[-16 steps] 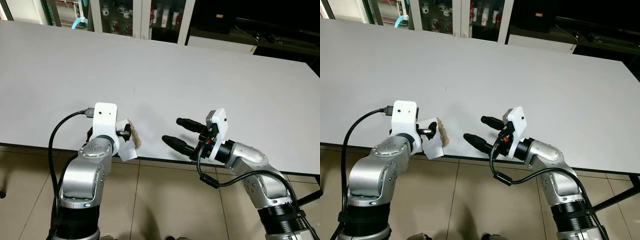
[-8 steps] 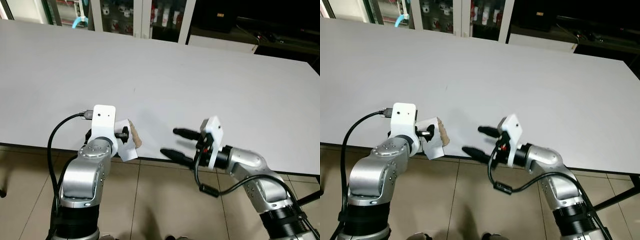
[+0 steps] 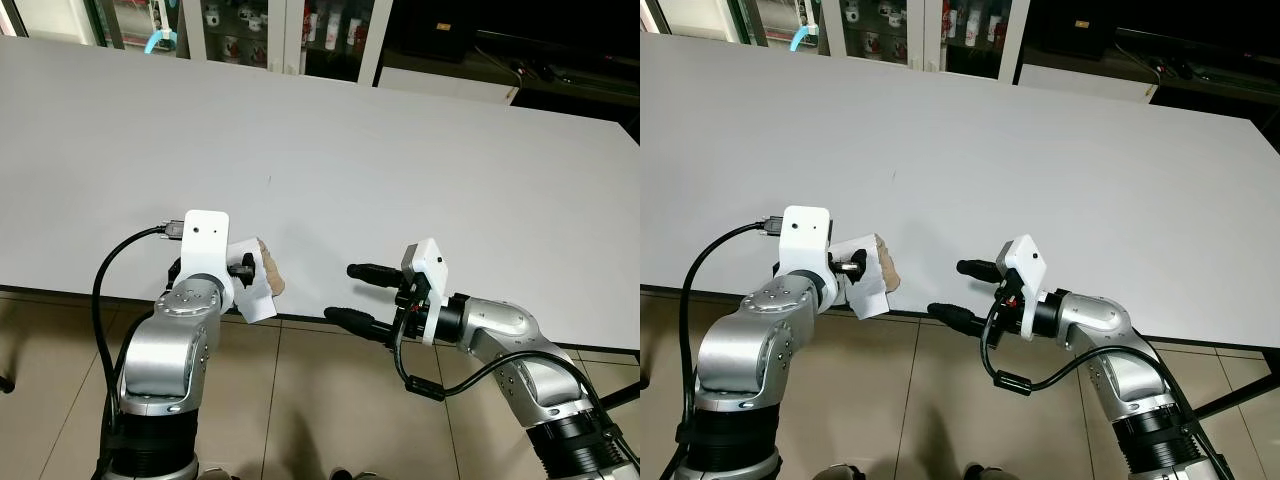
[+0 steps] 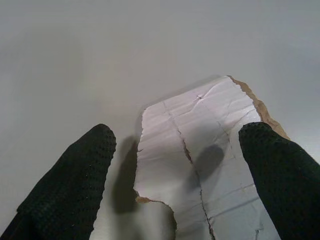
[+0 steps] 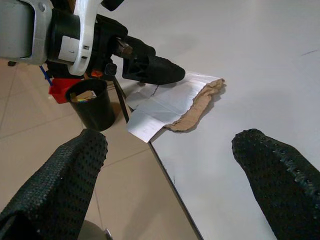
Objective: Picking trash to rubbish bin
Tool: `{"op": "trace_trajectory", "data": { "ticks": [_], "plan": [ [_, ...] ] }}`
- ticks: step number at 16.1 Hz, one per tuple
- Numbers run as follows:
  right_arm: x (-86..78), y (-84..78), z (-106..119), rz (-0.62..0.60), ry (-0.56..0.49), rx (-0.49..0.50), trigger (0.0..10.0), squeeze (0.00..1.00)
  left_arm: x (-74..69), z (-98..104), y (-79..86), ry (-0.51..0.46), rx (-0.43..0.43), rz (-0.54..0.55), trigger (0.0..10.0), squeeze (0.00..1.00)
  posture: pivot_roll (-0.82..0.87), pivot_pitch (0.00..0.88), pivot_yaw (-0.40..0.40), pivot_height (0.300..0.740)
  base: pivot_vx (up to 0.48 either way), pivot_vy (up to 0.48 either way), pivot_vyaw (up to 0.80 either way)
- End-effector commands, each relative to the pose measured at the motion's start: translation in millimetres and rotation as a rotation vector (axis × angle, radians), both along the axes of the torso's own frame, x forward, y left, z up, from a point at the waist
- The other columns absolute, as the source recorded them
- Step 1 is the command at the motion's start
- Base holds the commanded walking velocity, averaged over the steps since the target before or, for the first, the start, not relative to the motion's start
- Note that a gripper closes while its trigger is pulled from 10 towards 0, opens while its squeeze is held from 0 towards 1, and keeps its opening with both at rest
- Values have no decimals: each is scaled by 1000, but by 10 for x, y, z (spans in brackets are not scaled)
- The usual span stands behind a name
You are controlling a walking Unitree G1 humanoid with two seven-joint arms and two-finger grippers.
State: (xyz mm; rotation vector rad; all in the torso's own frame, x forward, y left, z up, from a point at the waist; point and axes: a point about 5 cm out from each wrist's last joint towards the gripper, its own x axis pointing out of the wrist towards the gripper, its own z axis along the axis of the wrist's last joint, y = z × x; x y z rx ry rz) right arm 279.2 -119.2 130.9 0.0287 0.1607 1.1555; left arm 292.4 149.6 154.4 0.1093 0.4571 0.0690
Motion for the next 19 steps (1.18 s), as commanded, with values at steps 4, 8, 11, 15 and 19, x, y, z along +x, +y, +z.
{"op": "trace_trajectory", "data": {
  "ticks": [4,8,11,15,19],
  "plan": [
    [-19,2,13,25,-14,-10,10000,0,4,-163,-19,59,-59,25,10000,0,-21,88,-90,740,0,0,0],
    [-28,18,18,29,-14,-5,10000,0,31,-306,16,92,-69,34,10000,0,-26,90,-89,740,0,0,0],
    [-38,26,19,29,-11,0,10000,0,1,-400,35,147,-60,34,10000,0,-25,92,-89,740,0,0,0],
    [-32,39,22,29,-13,2,10000,0,-20,-469,34,159,-54,27,0,0,-27,90,-89,740,0,0,0],
    [-34,37,20,30,-12,0,10000,0,-19,-454,-10,150,-61,6,0,0,-28,92,-89,740,0,0,0]
  ]
}}
